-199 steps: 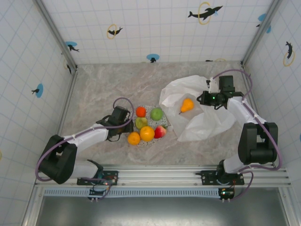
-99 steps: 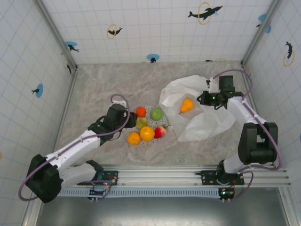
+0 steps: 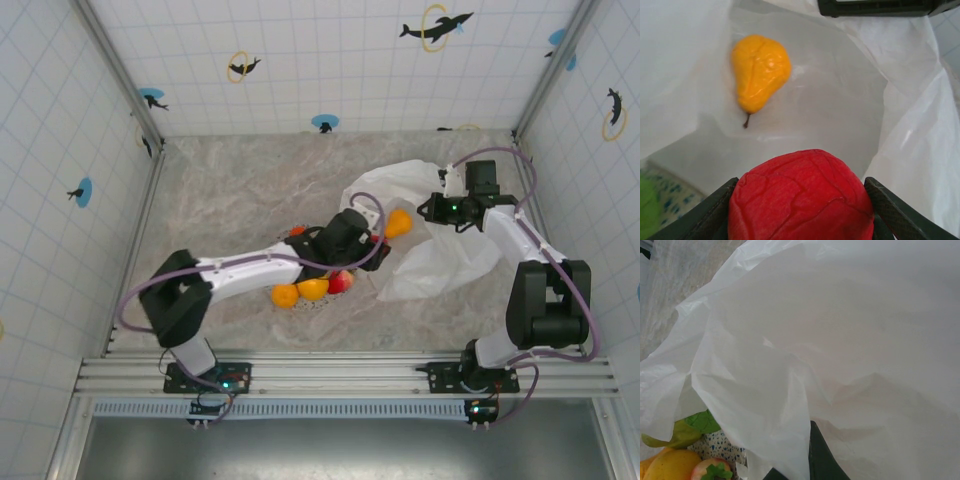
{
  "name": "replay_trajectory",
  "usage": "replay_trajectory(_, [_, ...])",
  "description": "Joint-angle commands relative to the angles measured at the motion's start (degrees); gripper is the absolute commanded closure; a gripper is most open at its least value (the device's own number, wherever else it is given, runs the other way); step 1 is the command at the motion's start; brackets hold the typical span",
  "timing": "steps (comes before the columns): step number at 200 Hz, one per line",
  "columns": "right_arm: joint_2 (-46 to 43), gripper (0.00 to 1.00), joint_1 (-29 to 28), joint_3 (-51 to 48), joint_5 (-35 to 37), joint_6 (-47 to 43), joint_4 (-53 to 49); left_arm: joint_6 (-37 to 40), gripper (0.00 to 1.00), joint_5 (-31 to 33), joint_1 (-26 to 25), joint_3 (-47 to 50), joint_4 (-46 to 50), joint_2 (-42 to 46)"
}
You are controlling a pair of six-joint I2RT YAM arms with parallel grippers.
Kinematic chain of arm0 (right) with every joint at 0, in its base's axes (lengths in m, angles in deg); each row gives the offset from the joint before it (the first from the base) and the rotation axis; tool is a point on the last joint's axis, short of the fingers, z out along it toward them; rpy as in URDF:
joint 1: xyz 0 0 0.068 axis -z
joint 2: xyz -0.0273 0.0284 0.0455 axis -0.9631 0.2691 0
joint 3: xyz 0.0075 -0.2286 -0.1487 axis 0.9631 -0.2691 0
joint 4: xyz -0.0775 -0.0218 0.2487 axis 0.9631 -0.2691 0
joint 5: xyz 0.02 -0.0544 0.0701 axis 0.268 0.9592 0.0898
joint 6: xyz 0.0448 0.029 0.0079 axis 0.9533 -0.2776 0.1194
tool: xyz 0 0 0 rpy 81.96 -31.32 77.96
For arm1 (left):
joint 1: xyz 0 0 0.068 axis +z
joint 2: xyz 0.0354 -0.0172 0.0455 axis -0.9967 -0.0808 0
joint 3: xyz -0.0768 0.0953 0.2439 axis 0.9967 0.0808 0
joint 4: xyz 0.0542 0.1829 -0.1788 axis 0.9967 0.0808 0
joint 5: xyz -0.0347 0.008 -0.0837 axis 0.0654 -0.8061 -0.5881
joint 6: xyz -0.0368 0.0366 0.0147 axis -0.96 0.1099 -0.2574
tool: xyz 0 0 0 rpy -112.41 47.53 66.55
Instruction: Place the fruits into the plastic bag
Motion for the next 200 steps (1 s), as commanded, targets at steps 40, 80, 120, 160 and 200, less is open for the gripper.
replay_trajectory(40, [-0.9, 1.0, 0.3, -0.3, -1.2, 0.2, 0.7, 5.0, 0.42, 2.4, 1.4, -11.1, -0.7, -12.6])
replay_trajectory(80, [-1.2, 1.0, 0.3, -0.2, -2.2, 1.0, 0.9, 4.5, 0.42, -6.5, 1.7, -13.8, -6.4, -17.5])
replay_trajectory(120, [-1.6, 1.0, 0.1, -0.3, -3.9, 2.5, 1.7, 3.0, 0.41, -12.1, 1.7, -16.8, -10.5, -21.9])
replay_trajectory(160, [-2.0, 1.0, 0.0, -0.9, -3.4, 3.3, 1.7, 1.8, 0.37, -11.8, 1.7, -22.4, -12.5, -28.1])
replay_trajectory(200, [-2.3, 1.0, 0.0, -0.4, -2.5, 3.6, 1.0, 0.7, 0.25, -11.4, 1.7, -23.9, -16.2, -31.1])
